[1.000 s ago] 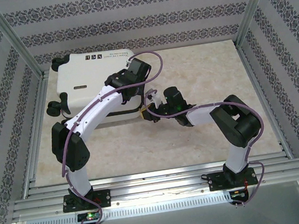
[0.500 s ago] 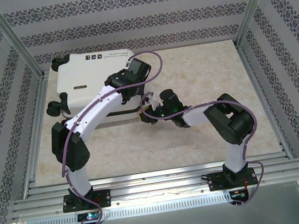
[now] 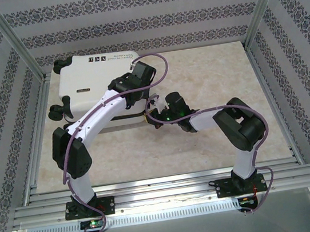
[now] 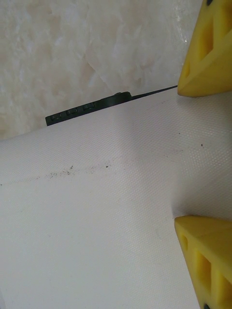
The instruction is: Pack the luggage
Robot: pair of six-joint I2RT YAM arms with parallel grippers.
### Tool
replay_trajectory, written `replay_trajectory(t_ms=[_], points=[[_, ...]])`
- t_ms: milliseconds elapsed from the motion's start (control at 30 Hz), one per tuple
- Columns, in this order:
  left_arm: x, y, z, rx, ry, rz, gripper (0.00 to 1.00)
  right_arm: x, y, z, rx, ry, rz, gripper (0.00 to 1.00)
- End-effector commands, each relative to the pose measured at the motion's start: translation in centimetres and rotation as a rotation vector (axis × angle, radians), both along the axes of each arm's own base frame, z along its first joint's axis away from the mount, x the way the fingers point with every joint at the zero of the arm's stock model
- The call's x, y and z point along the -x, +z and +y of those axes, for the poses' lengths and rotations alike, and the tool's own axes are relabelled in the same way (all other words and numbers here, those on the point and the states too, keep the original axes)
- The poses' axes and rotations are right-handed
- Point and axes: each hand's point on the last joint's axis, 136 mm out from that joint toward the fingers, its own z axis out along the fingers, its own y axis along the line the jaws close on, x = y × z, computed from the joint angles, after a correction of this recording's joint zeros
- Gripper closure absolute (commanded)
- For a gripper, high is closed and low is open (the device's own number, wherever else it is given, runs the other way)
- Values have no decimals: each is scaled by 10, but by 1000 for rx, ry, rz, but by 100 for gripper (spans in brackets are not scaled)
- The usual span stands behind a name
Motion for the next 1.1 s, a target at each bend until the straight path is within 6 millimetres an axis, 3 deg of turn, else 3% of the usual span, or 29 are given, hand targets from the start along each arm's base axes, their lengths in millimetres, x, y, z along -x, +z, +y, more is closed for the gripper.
replay_trajectory(t_ms=[0, 367, 733, 900, 1067], points=[[29, -53, 24, -86, 22, 197, 37, -18, 28, -18, 3, -115, -81, 100], [40, -64, 28, -78, 21, 220, 39, -36, 25, -41, 99, -259, -49, 100], [43, -72, 27, -81, 10, 238, 40, -67, 27, -67, 138, -442, -9, 100], [44, -76, 27, -83, 5, 245, 41, -75, 25, -74, 150, -478, 2, 100], [45, -80, 30, -96, 6, 248, 41, -73, 37, -85, 158, -522, -22, 100]])
